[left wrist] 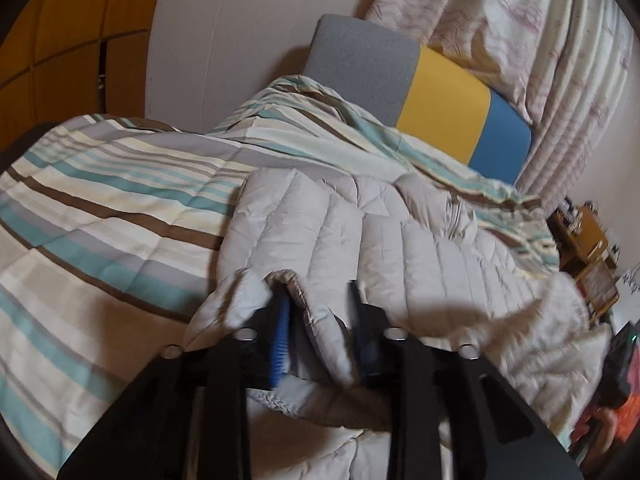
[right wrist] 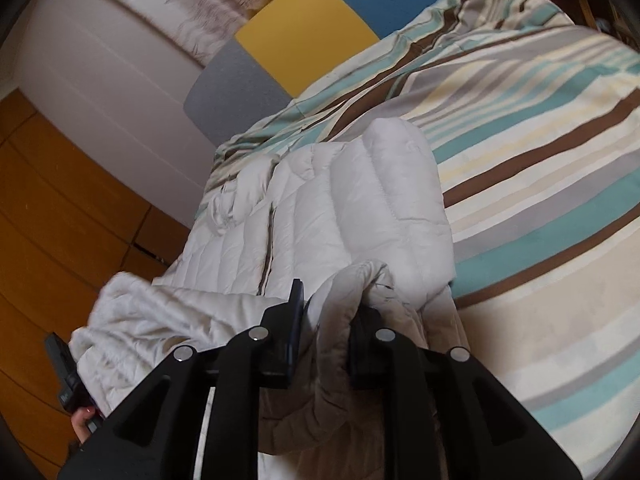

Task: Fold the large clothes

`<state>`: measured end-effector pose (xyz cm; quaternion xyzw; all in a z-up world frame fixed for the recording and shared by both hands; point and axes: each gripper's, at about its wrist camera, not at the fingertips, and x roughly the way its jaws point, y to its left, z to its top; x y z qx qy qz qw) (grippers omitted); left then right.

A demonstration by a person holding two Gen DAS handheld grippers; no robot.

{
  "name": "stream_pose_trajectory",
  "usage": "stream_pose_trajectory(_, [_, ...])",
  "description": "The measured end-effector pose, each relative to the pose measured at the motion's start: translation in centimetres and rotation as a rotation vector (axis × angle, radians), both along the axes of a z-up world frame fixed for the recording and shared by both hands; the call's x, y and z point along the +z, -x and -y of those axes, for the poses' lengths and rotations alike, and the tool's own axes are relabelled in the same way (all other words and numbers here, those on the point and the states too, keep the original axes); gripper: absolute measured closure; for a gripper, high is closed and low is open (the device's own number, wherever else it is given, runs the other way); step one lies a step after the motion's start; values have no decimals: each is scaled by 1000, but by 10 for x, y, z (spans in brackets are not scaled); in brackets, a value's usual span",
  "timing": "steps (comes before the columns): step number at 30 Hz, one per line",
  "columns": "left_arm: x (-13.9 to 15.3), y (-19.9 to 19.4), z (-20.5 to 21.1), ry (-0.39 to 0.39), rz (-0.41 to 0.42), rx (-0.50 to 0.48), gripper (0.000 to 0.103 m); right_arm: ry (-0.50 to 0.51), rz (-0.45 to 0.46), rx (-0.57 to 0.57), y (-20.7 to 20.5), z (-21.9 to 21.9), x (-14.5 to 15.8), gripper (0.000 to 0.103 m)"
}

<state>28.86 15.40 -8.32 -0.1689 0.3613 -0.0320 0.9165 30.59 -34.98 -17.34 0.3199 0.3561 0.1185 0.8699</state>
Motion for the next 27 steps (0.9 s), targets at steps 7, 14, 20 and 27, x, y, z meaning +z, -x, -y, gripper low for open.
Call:
stream_pose_trajectory(7, [8, 21, -30, 38, 126, 119, 15, -106, 116, -30, 2, 17, 5, 37])
stream_pose_trajectory(14, [-28, 51, -46, 92, 72, 117, 13, -42, 281, -75, 47, 28, 25, 8])
stream_pose_trajectory(20, [-57, 64, -28, 107, 22, 60, 16, 58, 83, 5, 46, 11, -11, 9])
stream_pose_trajectory(27, [-56, 64, -3, -50, -65, 32, 58, 210, -11, 0, 39, -14, -21, 57])
